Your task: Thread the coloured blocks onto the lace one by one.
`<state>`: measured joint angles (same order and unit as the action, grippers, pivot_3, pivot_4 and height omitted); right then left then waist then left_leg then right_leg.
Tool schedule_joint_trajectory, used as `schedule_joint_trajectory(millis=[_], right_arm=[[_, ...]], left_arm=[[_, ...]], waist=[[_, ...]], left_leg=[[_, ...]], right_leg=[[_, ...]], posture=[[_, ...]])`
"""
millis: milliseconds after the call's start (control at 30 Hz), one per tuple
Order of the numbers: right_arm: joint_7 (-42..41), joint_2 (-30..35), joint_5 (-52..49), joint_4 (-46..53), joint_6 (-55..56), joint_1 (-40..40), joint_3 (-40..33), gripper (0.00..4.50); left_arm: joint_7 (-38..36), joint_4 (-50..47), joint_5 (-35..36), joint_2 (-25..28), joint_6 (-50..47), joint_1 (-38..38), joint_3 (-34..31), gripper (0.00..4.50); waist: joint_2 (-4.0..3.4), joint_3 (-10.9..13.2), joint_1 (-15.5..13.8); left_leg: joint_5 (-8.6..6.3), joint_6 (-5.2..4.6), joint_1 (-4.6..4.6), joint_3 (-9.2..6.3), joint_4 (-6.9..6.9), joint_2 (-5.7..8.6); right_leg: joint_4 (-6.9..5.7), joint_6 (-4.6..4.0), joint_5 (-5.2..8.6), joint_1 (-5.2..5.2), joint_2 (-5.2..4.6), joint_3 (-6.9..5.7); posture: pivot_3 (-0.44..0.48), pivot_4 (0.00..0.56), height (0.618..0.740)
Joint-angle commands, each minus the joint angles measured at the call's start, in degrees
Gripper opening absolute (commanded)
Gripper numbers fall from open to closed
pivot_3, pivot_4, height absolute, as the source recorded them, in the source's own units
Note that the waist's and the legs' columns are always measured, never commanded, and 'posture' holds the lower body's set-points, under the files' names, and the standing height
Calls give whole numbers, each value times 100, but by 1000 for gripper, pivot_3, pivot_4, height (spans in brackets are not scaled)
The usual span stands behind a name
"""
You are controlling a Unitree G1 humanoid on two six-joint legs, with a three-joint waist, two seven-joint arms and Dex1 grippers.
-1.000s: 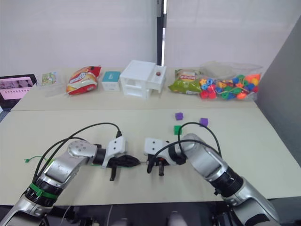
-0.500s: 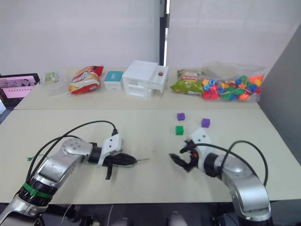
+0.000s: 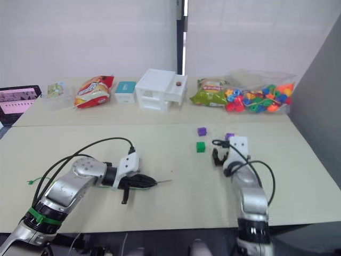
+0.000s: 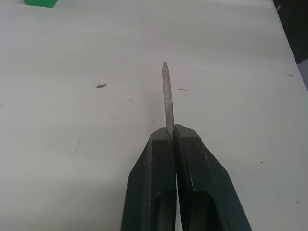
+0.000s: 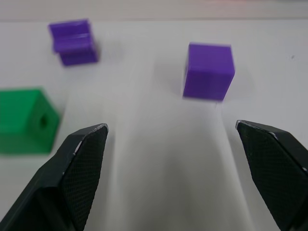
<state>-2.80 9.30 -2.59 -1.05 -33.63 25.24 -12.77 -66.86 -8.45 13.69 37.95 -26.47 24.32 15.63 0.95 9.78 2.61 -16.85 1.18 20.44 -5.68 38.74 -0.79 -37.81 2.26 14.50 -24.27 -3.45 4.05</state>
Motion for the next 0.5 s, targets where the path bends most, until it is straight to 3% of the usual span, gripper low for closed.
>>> schedule_joint_trajectory(millis=[33,200,300,500], right_arm=[[347,98,0,-1208,789,625,-230,4481],[277,235,-181,-2676,1733,1306,-320,4481],[360,246,-237,-2944,1977,1426,-361,3698],[308,168,-364,-2861,2047,1377,-289,1655]], left_arm=[[66,-185,66,-22,7,1,-69,0],[103,-199,72,-20,-2,-17,-89,0],[121,-196,70,-10,3,-24,-93,0],[125,-161,68,-13,34,-25,-96,0]], waist=[[0,0,15],[-1,0,41],[-1,0,79],[-1,0,145]], left_leg=[[0,0,0,1,1,1],[0,0,2,6,-2,1],[0,0,2,6,-3,1],[0,0,1,5,-2,0]], right_leg=[[3,0,0,0,0,1],[9,0,0,-1,-3,6],[7,0,0,-1,-3,6],[3,0,0,-1,-3,6]], posture=[[0,150,740],[0,150,740],[0,150,740],[0,150,740]])
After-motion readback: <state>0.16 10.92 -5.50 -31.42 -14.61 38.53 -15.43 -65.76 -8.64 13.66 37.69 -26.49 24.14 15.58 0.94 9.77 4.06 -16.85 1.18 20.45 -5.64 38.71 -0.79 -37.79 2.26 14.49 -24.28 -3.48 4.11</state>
